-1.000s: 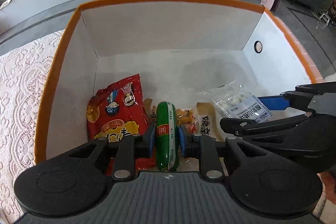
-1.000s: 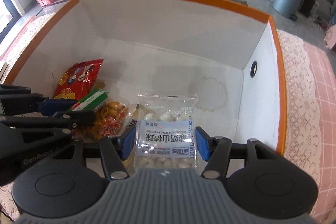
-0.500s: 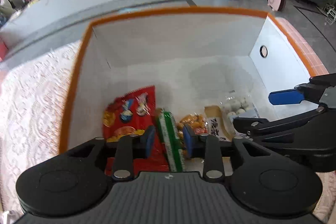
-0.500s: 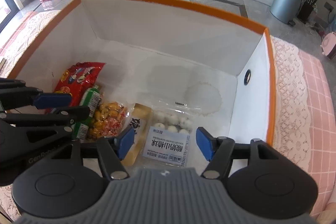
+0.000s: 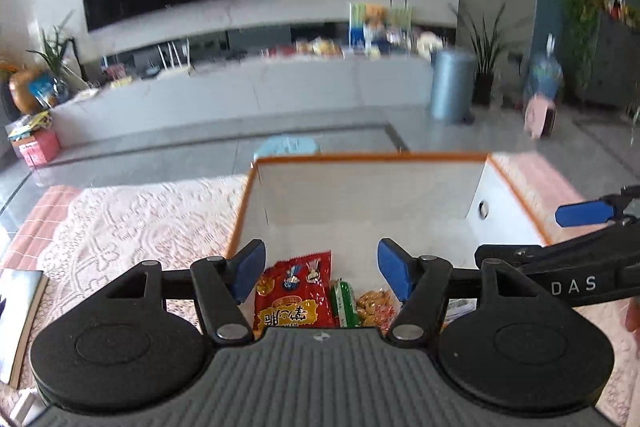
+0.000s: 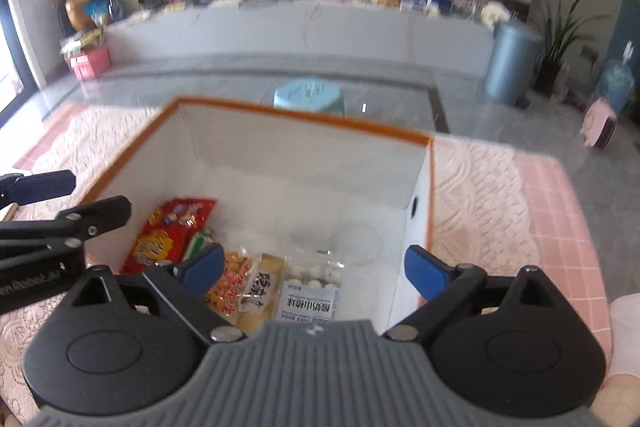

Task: Organize snacks
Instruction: 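Open both tools to release the items and withdraw from the box, then move the left tool toward the red-wrapped candy beside the Mimi bag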

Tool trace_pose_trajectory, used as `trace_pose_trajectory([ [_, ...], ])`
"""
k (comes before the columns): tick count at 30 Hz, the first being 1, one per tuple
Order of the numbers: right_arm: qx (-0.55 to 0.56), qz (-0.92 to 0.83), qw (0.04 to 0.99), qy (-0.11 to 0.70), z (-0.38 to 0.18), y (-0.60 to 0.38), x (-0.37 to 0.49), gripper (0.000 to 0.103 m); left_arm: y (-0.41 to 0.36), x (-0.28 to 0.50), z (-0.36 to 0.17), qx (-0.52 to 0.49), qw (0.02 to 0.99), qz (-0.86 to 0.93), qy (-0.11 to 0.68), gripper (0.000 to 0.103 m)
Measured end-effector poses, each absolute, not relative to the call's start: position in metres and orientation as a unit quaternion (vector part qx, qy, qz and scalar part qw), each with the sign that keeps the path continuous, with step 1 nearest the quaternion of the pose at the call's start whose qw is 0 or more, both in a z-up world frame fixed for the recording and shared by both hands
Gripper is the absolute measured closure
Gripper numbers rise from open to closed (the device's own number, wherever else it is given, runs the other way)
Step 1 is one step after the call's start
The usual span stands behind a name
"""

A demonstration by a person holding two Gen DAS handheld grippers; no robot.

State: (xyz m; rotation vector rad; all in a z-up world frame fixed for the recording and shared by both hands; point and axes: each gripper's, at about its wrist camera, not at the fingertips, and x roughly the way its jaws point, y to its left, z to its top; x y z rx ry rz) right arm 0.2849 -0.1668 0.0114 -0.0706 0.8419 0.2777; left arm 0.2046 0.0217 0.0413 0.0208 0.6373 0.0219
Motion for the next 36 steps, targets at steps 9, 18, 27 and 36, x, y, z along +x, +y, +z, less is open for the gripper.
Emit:
trace_pose_trajectory([
  [9, -0.031, 0.125, 0.946, 0.297, 0.052, -0.178, 0.188, 0.004, 0.018, 0.140, 0.074, -0.013, 0.959, -0.004, 0.282, 0.027],
  [18, -0.035, 0.107, 0.957, 0.268, 0.064, -0.188, 0.106, 0.004, 0.018, 0.105, 0.068, -0.057, 0.941, -0.074, 0.324, 0.027],
  [27, -0.009, 0.096, 0.944, 0.315, 0.033, -0.196, 0.058, 0.004, 0.028, 0.080, 0.031, -0.047, 0.920, -0.115, 0.373, 0.030],
  [36, -0.026, 0.066, 0.931, 0.359, -0.023, -0.199, 0.039, 0.009, 0.019, 0.056, -0.008, -0.043, 0.905, -0.159, 0.391, 0.037],
])
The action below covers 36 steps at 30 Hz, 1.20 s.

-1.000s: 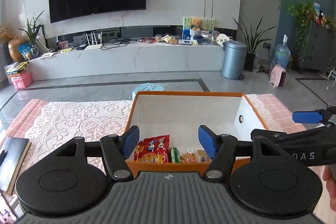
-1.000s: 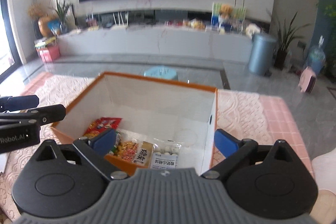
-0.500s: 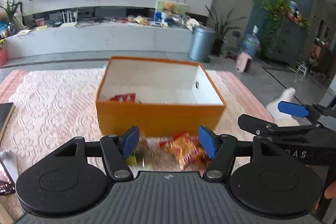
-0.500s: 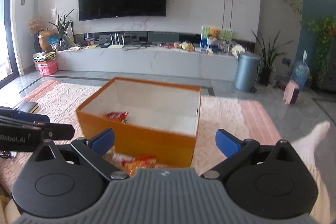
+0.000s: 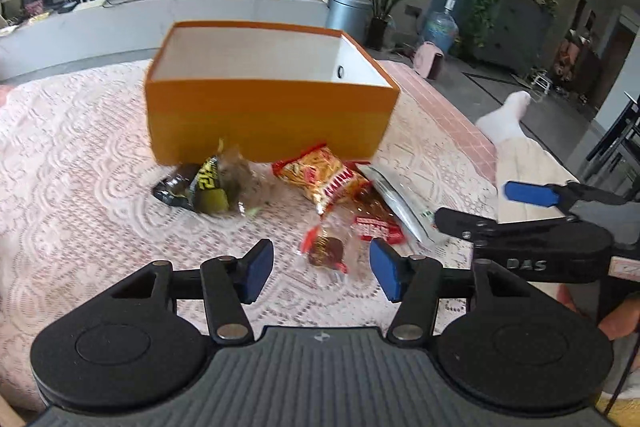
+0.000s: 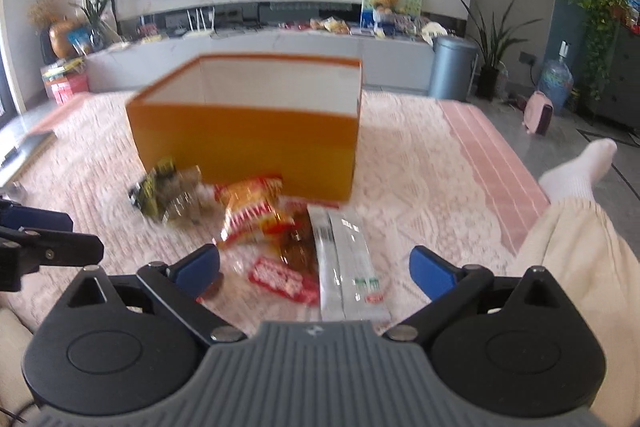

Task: Organize snacks
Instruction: 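Move the left tool toward the red-wrapped candy beside the Mimi bag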

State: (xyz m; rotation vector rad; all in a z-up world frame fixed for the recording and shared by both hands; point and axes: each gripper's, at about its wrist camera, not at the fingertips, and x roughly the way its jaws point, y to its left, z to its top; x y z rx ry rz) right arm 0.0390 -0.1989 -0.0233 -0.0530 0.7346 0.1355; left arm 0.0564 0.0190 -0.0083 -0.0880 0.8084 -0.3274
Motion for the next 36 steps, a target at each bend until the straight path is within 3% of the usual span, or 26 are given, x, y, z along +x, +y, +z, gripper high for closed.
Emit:
trace_pose_trajectory([
  [3, -0.021, 0.065, 0.927, 0.368, -0.028, -0.202, 0.042, 0.009, 0.011, 0.058, -0.012, -0.028, 0.904, -0.170, 0.391, 0.024],
  [9, -0.021, 0.063, 0.927, 0.369, -0.035, -0.209, 0.051, 0.009, -0.008, 0.070, -0.028, 0.000, 0.897, -0.182, 0.403, 0.024],
  [13, -0.009, 0.067, 0.920, 0.385, -0.044, -0.212, 0.060, 0.018, -0.014, 0.082, -0.046, 0.003, 0.887, -0.190, 0.421, 0.024],
  [29, 0.002, 0.071, 0.913, 0.402, -0.075, -0.214, 0.088, 0.020, -0.019, 0.107, -0.085, 0.009, 0.882, -0.187, 0.433, 0.024],
  [34, -0.001, 0.073, 0.916, 0.395, -0.079, -0.211, 0.093, 0.020, -0.020, 0.110, -0.089, 0.008, 0.879, -0.196, 0.434, 0.028],
  [36, -0.008, 0.074, 0.918, 0.390, -0.080, -0.209, 0.093, 0.020, -0.020, 0.112, -0.091, 0.003, 0.875, -0.206, 0.439, 0.035],
])
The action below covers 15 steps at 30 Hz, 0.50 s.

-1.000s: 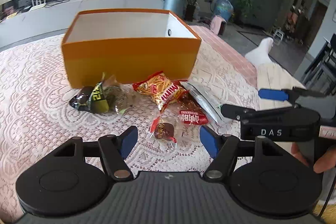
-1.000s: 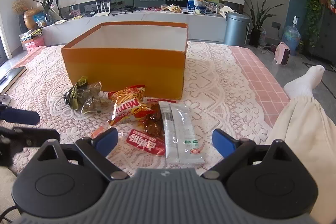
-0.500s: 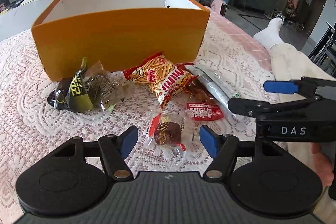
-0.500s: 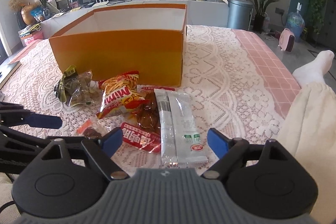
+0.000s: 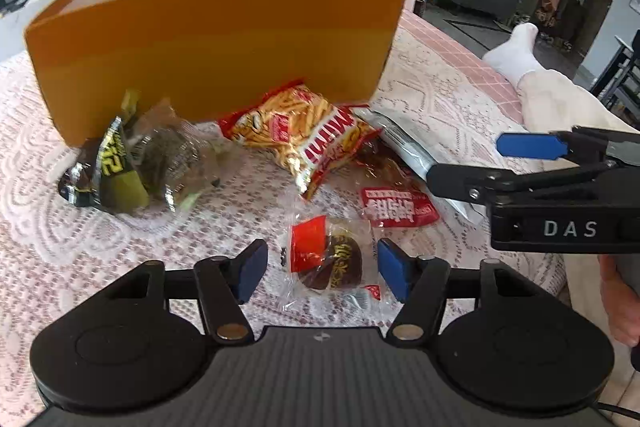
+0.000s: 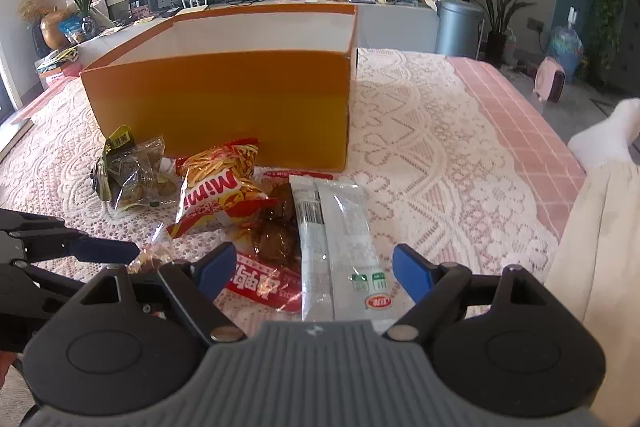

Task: Organize snacks
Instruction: 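Move the left tool toward the red-wrapped candy beside the Mimi bag, then grasp the red-wrapped candy with the left tool while the right tool grasps the Mimi bag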

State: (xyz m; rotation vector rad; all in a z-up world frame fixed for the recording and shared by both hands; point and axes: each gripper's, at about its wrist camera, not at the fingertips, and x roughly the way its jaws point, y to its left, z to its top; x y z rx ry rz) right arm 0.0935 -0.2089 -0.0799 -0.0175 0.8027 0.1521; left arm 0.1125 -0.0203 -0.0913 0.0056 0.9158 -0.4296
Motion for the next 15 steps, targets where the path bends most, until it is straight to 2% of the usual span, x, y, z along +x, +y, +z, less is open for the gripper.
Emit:
trace_pose_trajectory([
  [1, -0.011, 0.076, 0.918, 0.388, -0.080, -0.208, 0.094, 0.023, -0.019, 0.112, -0.092, -0.002, 0.872, -0.211, 0.442, 0.036],
  [2, -0.015, 0.078, 0.919, 0.387, -0.081, -0.206, 0.094, 0.030, -0.019, 0.113, -0.093, -0.006, 0.870, -0.213, 0.444, 0.039],
  [6, -0.027, 0.085, 0.919, 0.385, -0.083, -0.200, 0.095, 0.037, -0.018, 0.107, -0.092, 0.003, 0.872, -0.215, 0.440, 0.053],
  [10, -0.042, 0.099, 0.918, 0.383, -0.085, -0.191, 0.095, 0.048, -0.014, 0.104, -0.087, 0.000, 0.879, -0.205, 0.431, 0.054],
  [15, -0.055, 0.111, 0.919, 0.375, -0.086, -0.182, 0.095, 0.050, 0.003, 0.103, -0.077, -0.025, 0.887, -0.185, 0.422, 0.054],
])
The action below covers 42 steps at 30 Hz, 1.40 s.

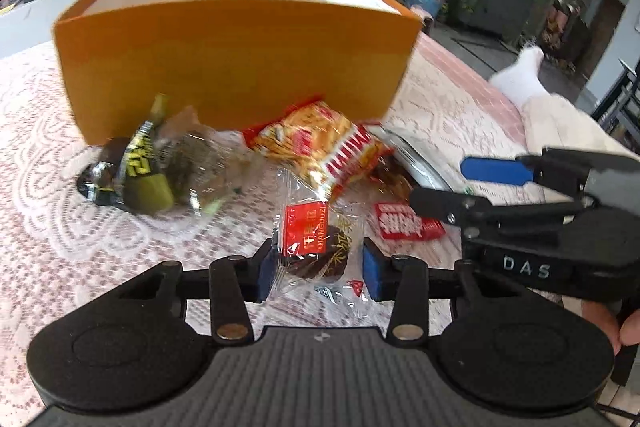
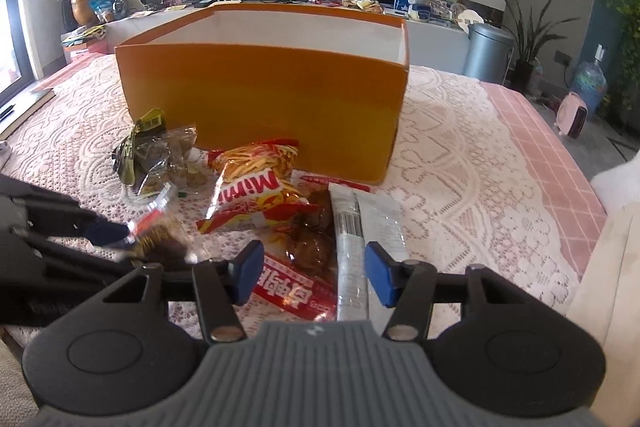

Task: Organize snacks
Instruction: 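Grasp the red-wrapped candy with the left tool while the right tool grasps the Mimi bag, then lift the candy and Mimi bag over the orange box and lower them inside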

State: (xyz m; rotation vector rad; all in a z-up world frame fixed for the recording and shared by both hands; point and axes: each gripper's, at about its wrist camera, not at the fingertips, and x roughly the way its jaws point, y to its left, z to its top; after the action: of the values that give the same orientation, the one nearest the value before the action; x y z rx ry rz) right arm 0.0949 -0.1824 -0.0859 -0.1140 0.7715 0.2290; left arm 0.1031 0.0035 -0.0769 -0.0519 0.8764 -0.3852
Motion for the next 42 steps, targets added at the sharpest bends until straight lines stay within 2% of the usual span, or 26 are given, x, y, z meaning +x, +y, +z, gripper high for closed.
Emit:
trace_pose_trajectory([
  [5, -0.037, 0.098, 0.915, 0.389, -0.089, -0.183, 0.105, 0.049, 0.016, 0.102, -0.072, -0.026, 0.894, -0.164, 0.417, 0.054],
  [6, -0.030, 0.103, 0.916, 0.386, -0.088, -0.182, 0.107, 0.047, 0.019, 0.102, -0.072, -0.025, 0.895, -0.159, 0.416, 0.054],
  [8, -0.041, 0.112, 0.919, 0.376, -0.086, -0.174, 0.111, 0.036, 0.026, 0.103, -0.070, -0.027, 0.897, -0.148, 0.416, 0.054],
  [14, -0.059, 0.139, 0.921, 0.360, -0.084, -0.151, 0.122, 0.033, 0.051, 0.104, -0.064, -0.047, 0.903, -0.118, 0.410, 0.054],
  [23, -0.088, 0.148, 0.918, 0.357, -0.092, -0.126, 0.142, 0.033, 0.064, 0.108, -0.063, -0.067, 0.906, -0.118, 0.400, 0.054],
  [28, -0.099, 0.148, 0.914, 0.364, -0.100, -0.119, 0.151, 0.044, 0.066, 0.109, -0.063, -0.073, 0.908, -0.124, 0.394, 0.054],
  [33, -0.104, 0.155, 0.915, 0.358, -0.104, -0.117, 0.149, 0.048, 0.064, 0.108, -0.064, -0.079, 0.907, -0.123, 0.396, 0.054],
  [35, -0.103, 0.159, 0.914, 0.357, -0.105, -0.116, 0.148, 0.056, 0.064, 0.108, -0.063, -0.080, 0.907, -0.124, 0.394, 0.054],
  [42, -0.104, 0.166, 0.920, 0.340, -0.090, -0.115, 0.135, 0.059, 0.064, 0.102, -0.053, -0.076, 0.912, -0.125, 0.384, 0.054],
])
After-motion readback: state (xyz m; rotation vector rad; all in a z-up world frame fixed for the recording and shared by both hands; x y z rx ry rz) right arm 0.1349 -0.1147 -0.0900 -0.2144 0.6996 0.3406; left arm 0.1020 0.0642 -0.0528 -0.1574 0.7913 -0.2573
